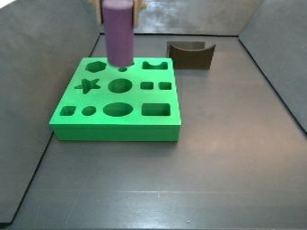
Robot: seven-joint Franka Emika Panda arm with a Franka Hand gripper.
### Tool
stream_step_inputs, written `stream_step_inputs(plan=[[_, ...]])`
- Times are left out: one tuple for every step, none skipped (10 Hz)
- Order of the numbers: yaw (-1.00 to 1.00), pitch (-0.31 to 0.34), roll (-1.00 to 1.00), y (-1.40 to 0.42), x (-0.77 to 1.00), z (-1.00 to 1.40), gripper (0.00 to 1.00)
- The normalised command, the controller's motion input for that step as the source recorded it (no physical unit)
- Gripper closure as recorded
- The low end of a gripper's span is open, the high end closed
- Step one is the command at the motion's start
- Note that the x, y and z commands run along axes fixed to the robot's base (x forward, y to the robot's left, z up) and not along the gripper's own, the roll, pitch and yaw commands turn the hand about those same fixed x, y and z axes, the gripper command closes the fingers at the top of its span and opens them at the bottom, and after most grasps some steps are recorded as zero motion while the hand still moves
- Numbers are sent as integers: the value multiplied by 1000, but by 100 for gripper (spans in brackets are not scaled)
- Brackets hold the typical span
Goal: Insert the round object.
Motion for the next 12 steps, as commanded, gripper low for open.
stream_step_inputs(plan=[[-54, -126, 89, -183, 160, -660, 100], [-34, 0, 209, -6, 274, -603, 100], [-3, 0, 300, 0, 23, -474, 100], [-34, 0, 177, 151, -94, -357, 100], [0, -109, 69, 17, -334, -266, 100], [0, -117, 0, 0, -380, -214, 100], [0, -109, -77, 0, -260, -277, 100], [0, -9, -94, 0, 0, -506, 100], [0, -23, -71, 0, 149, -646, 100], [0, -54, -3, 0, 294, -811, 100], [0, -54, 0, -43, 377, -877, 100], [0, -86, 0, -63, 329, -854, 100]])
